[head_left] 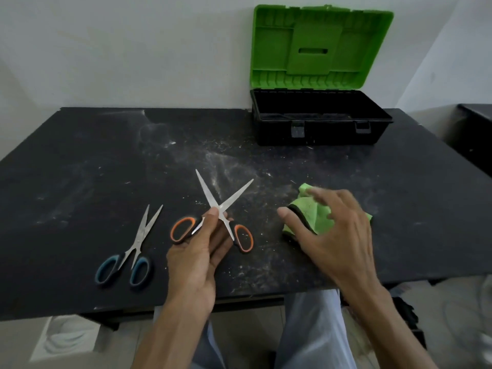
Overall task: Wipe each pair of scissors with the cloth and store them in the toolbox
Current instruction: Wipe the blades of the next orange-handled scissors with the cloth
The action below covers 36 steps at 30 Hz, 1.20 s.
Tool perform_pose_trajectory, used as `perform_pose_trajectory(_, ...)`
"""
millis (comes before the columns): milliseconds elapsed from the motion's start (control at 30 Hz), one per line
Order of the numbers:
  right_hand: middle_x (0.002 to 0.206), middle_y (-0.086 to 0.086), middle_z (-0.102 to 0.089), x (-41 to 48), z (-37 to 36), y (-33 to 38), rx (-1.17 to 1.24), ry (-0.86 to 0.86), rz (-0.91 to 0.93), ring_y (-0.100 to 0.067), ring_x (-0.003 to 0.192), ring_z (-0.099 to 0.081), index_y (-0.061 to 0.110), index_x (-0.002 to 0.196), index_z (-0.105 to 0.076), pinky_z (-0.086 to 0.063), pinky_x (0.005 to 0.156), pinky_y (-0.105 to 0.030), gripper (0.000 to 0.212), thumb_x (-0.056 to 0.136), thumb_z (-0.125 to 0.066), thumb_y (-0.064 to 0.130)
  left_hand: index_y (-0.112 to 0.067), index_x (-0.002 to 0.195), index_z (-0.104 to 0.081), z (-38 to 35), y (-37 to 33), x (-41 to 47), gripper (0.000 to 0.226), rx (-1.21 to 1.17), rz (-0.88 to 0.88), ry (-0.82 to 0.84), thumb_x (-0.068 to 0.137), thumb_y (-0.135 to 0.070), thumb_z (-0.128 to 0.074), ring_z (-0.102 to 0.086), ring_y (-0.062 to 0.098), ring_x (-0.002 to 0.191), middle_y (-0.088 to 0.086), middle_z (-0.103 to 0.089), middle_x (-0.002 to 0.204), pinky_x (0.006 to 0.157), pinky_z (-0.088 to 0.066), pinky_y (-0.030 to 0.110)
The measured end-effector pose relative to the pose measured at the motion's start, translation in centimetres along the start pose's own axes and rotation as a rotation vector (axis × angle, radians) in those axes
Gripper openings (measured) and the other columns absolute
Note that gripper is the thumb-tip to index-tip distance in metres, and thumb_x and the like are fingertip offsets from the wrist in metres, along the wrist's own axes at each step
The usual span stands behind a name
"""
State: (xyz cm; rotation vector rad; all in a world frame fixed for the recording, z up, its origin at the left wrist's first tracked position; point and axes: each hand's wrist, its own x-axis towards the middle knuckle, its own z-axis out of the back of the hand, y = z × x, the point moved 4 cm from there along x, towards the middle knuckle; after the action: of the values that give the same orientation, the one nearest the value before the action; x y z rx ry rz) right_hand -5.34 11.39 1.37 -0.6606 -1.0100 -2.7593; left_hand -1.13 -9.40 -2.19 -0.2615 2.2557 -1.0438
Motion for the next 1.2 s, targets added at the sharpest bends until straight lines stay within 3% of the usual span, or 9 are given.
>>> perform_pose_trajectory(133,0.109,-0.002,-0.051,1.3,-1.8,-3.3,-0.259,0.234,-0.213,-0.029,0.113,-0.054,0.014,0.129,-0.066,-0.040,0.097,-0.034,0.087,0.075,-0.064,0.082,-0.010,0.098,-0.075,-0.5,0.5,0.2,0.016,0.019,0.027,0.049,0.083,-0.015,-0.075,-0.076,0.017,0.087,0.008,-0.079,0.094,0.070,-0.059,0.028)
perform_pose_trajectory(267,0.086,-0.006,-0.055,2.6,-1.9,-4.0,-0.312,0.205,-0.164,-0.035,0.088,-0.060,0.005,0.084,-0.068,-0.039,0.068,-0.036,0.029,0.091,-0.070,0.033,-0.010,0.096,-0.076,-1.6,0.9,0.2,0.017,0.041,0.043,0.084,0.079,-0.011,-0.078,-0.075,0.017,0.087,0.010,-0.079,0.095,0.071,-0.059,0.028)
perform_pose_trajectory(367,0.081,-0.005,-0.063,3.7,-1.0,-3.7,-0.251,0.177,-0.185,-0.031,0.078,-0.057,0.006,0.085,-0.066,-0.036,0.065,-0.036,0.011,0.089,-0.056,0.005,-0.013,0.092,-0.077,-2.4,0.7,0.4,0.012,0.049,0.030,0.104,0.080,-0.012,-0.077,-0.075,0.017,0.086,0.010,-0.078,0.095,0.080,-0.058,0.032)
perform_pose_trajectory(600,0.080,-0.009,-0.063,5.6,-0.8,-4.1,0.087,0.494,-0.292,-0.027,0.078,-0.059,0.001,0.090,-0.057,-0.046,0.071,-0.040,0.022,0.100,-0.038,0.005,-0.007,0.102,-0.073,-2.9,-0.2,0.6,0.016,0.039,-0.007,0.147,0.087,-0.012,-0.071,-0.074,0.020,0.085,0.015,-0.076,0.097,0.069,-0.062,0.028)
perform_pose_trajectory(867,0.114,0.003,-0.073,4.9,0.9,-3.4,0.088,0.785,-0.020,-0.019,0.103,-0.069,0.047,0.126,-0.055,-0.060,0.088,-0.042,0.067,0.094,-0.044,-0.011,-0.008,0.098,-0.074,-2.1,-0.5,0.5,0.013,0.037,0.015,0.145,0.086,-0.014,-0.072,-0.075,0.017,0.080,0.011,-0.078,0.089,0.071,-0.060,0.030)
perform_pose_trajectory(933,0.114,0.019,-0.067,4.4,0.9,-2.9,0.015,0.844,0.014,0.003,0.103,-0.063,0.049,0.112,-0.069,-0.053,0.088,-0.024,0.053,0.093,-0.051,0.002,-0.007,0.101,-0.074,-2.0,-0.6,0.6,0.016,0.028,0.014,0.147,0.086,-0.014,-0.072,-0.076,0.018,0.082,0.011,-0.078,0.090,0.073,-0.060,0.031)
perform_pose_trajectory(1000,0.111,0.020,-0.066,3.7,0.4,-2.1,-0.080,0.841,0.053,0.003,0.106,-0.060,0.040,0.104,-0.077,-0.049,0.092,-0.026,0.029,0.086,-0.056,0.048,-0.006,0.102,-0.074,-2.0,-0.7,0.6,0.017,0.019,0.018,0.157,0.086,-0.014,-0.072,-0.076,0.018,0.082,0.011,-0.078,0.091,0.073,-0.061,0.031)
perform_pose_trajectory(1100,0.100,0.015,-0.063,2.6,-0.9,-2.3,-0.221,0.668,0.061,-0.006,0.097,-0.058,0.029,0.094,-0.069,-0.048,0.085,-0.027,0.075,0.066,-0.054,0.097,-0.004,0.104,-0.073,-2.1,-0.5,0.5,0.021,0.021,0.022,0.166,0.085,-0.014,-0.073,-0.075,0.019,0.083,0.012,-0.078,0.091,0.070,-0.062,0.030)
perform_pose_trajectory(1200,0.094,0.009,-0.059,2.1,-2.3,-2.7,-0.237,0.474,0.071,-0.015,0.094,-0.057,0.023,0.089,-0.065,-0.045,0.082,-0.028,0.055,0.071,-0.080,0.072,-0.005,0.101,-0.074,-1.8,-0.4,0.3,0.020,0.033,0.024,0.162,0.083,-0.015,-0.074,-0.075,0.017,0.081,0.010,-0.078,0.088,0.065,-0.061,0.028)
